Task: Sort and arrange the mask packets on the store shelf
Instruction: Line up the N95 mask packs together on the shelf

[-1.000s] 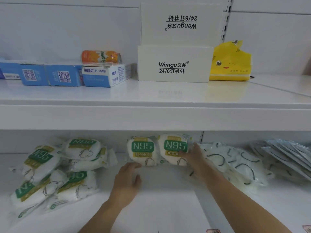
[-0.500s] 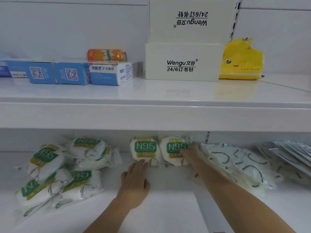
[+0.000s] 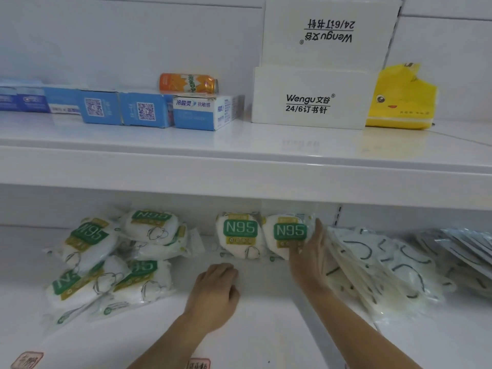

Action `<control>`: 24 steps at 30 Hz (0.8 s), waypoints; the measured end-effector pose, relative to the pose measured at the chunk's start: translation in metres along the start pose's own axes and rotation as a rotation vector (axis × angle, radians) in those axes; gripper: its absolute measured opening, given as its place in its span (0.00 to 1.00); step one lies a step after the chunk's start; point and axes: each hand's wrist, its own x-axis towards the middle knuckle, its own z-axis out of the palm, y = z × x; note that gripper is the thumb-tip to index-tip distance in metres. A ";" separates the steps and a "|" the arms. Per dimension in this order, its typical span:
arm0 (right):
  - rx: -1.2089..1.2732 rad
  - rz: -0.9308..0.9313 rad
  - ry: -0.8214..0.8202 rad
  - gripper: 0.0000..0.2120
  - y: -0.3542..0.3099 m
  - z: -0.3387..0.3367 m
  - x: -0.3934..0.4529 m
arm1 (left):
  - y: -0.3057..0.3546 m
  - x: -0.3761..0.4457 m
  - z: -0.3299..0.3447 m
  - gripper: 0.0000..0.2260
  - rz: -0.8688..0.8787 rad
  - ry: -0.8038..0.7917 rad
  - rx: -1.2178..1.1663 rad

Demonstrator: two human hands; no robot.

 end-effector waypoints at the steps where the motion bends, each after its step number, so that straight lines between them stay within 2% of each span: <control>1: -0.013 -0.126 0.036 0.37 -0.005 0.007 -0.009 | -0.007 -0.006 -0.005 0.15 0.030 -0.023 0.011; 3: -0.030 -0.293 0.006 0.31 -0.027 0.024 -0.029 | -0.019 -0.018 -0.024 0.17 0.052 -0.107 0.018; 5: -0.014 -0.368 -0.214 0.23 -0.061 0.045 -0.048 | -0.028 -0.026 -0.045 0.17 0.025 -0.185 -0.046; 7: 0.048 -0.292 -0.470 0.20 -0.095 0.071 -0.064 | -0.032 -0.032 -0.067 0.13 -0.063 -0.208 -0.181; 8: 0.081 -0.236 -0.527 0.20 -0.111 0.083 -0.070 | -0.033 -0.034 -0.078 0.11 -0.110 -0.198 -0.252; 9: 0.109 -0.215 -0.517 0.22 -0.126 0.095 -0.073 | -0.035 -0.037 -0.088 0.10 -0.142 -0.169 -0.299; 11: 0.071 -0.322 -0.474 0.29 -0.152 0.118 -0.074 | -0.042 -0.044 -0.104 0.11 -0.184 -0.106 -0.305; 13: -0.092 -0.428 -0.598 0.36 -0.171 0.139 -0.069 | -0.053 -0.052 -0.115 0.16 -0.199 -0.056 -0.280; 15: -0.164 -0.407 -0.732 0.31 -0.185 0.157 -0.064 | -0.066 -0.061 -0.118 0.24 -0.241 -0.060 -0.312; 17: -0.075 -0.356 -0.693 0.21 -0.188 0.171 -0.064 | -0.077 -0.065 -0.117 0.31 -0.353 -0.089 -0.407; 20: -0.059 -0.295 -0.521 0.17 -0.188 0.166 -0.068 | -0.082 -0.061 -0.118 0.32 -0.509 -0.069 -0.533; 22: 0.018 -0.282 -0.373 0.13 -0.188 0.151 -0.070 | -0.080 -0.054 -0.123 0.29 -0.607 0.016 -0.675; 24: 0.098 -0.329 -0.231 0.11 -0.187 0.132 -0.077 | -0.077 -0.051 -0.133 0.26 -0.708 0.161 -0.997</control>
